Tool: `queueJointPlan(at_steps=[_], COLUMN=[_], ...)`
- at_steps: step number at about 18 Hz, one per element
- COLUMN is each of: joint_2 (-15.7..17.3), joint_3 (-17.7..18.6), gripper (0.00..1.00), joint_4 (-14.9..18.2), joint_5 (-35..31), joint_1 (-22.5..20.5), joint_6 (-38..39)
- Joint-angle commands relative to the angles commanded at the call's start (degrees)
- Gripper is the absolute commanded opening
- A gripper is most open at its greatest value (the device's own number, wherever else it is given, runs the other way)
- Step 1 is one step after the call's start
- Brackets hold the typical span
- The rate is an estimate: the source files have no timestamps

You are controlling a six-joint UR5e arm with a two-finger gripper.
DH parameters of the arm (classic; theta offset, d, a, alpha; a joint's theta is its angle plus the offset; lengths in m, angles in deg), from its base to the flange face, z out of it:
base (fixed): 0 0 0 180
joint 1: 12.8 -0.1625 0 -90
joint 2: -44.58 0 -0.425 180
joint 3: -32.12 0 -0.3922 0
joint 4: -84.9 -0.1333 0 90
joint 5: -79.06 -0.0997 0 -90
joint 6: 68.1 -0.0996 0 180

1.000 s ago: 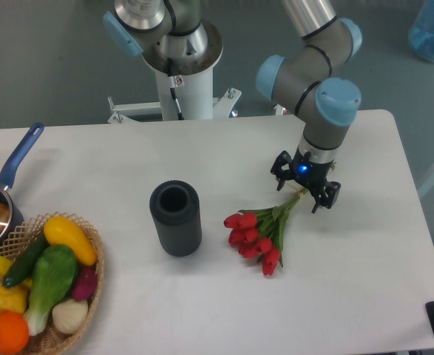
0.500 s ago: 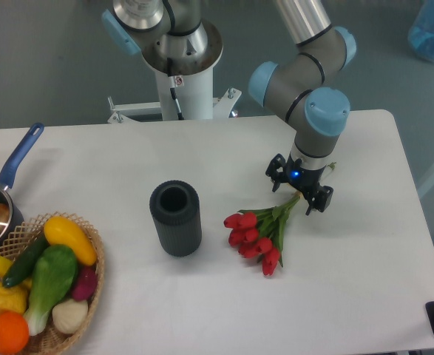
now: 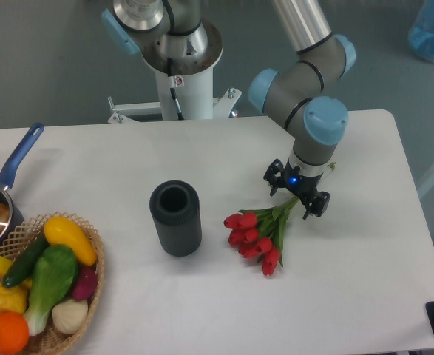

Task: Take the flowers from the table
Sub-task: 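Lower the open gripper onto the stems near the tulip heads, then close the gripper around the red tulip stems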

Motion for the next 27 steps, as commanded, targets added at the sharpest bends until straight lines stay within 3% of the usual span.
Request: queueJointPlan(at_steps=[4,9,14,18,22,27], joint_2=[-0.35,-0.35,-0.26,-0.26,-0.18,-0.09], joint_3=[0.0,-0.09,-0.35,-0.44,-0.62,-0.79], gripper=[1.0,0.7,0.55,0.54,0.37,0.36], joint_4=[0.0,0.0,0.18,0.26,0.26,0.18], joint_5=[0.0,0.0,-0.18,-0.52,-1.67,-1.67], joint_1=[0.0,-0.09,-0.09,-0.09,0.0,0.0], joint_6=[-0.09,-0.18,-0.18,-0.35,0.09,0.18])
